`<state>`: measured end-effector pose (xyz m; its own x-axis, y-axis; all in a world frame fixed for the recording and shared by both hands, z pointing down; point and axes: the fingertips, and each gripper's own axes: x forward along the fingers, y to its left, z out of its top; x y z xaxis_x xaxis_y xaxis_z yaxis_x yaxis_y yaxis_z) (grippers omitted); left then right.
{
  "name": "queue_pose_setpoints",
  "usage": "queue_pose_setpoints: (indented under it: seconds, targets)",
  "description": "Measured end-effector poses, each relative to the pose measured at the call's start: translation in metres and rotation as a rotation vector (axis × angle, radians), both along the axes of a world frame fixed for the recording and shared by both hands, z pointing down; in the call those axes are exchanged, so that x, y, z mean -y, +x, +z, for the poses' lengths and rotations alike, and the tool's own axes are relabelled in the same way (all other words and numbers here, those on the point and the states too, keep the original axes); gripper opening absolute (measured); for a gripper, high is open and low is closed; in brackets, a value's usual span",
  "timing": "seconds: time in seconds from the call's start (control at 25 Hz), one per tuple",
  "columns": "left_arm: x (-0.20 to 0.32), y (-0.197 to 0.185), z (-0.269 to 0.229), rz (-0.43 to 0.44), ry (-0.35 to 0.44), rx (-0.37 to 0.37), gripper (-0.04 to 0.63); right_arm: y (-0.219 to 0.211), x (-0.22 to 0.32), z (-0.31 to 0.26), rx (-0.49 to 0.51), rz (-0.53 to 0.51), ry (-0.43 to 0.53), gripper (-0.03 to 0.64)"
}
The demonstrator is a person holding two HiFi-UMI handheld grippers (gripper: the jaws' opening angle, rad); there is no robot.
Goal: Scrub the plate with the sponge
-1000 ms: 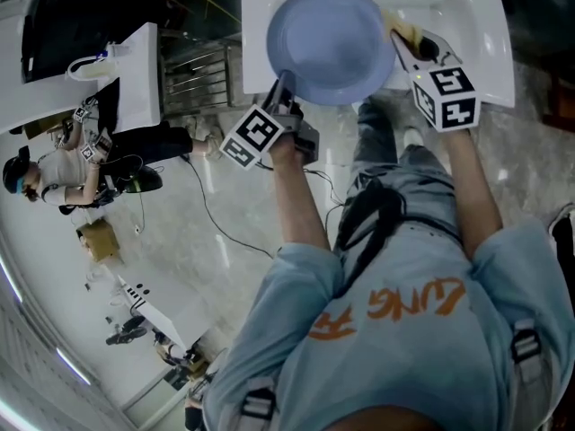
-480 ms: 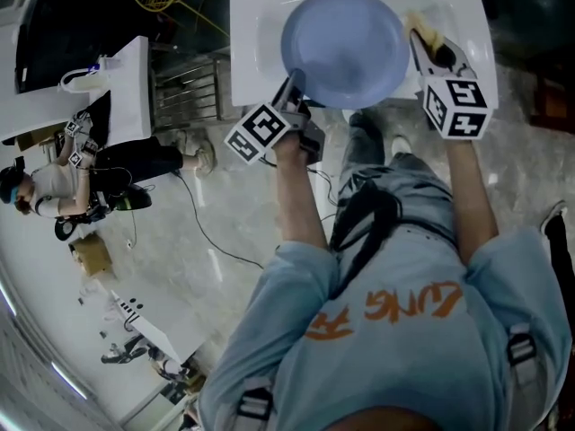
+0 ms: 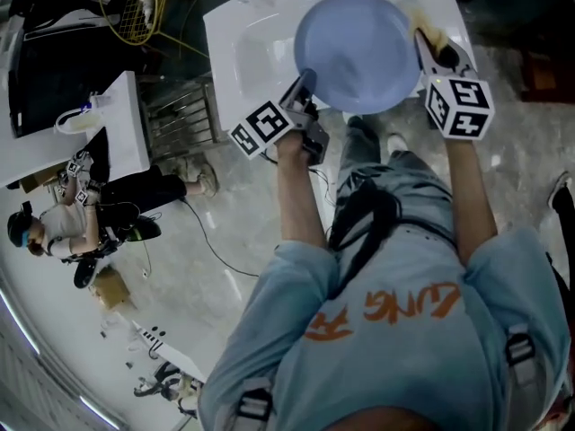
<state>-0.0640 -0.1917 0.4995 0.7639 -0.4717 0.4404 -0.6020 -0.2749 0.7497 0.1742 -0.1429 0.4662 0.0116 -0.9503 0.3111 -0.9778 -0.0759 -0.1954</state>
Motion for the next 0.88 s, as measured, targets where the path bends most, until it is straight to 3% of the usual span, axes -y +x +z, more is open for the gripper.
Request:
queue_pose_setpoints:
  seconds: [0.48, 0.88]
  targets:
    - [-0.003, 0.127, 0.032, 0.267, -0.095, -0.033, 0.049, 0.106, -0.072, 0.021, -0.001, 0.287, -0.058, 0.037]
    - [-0.03, 0.201, 0.06, 0.476, -0.185, 0.036, 0.049, 0.151, -0.14, 0.038, 0.027, 0.49, -0.113, 0.037]
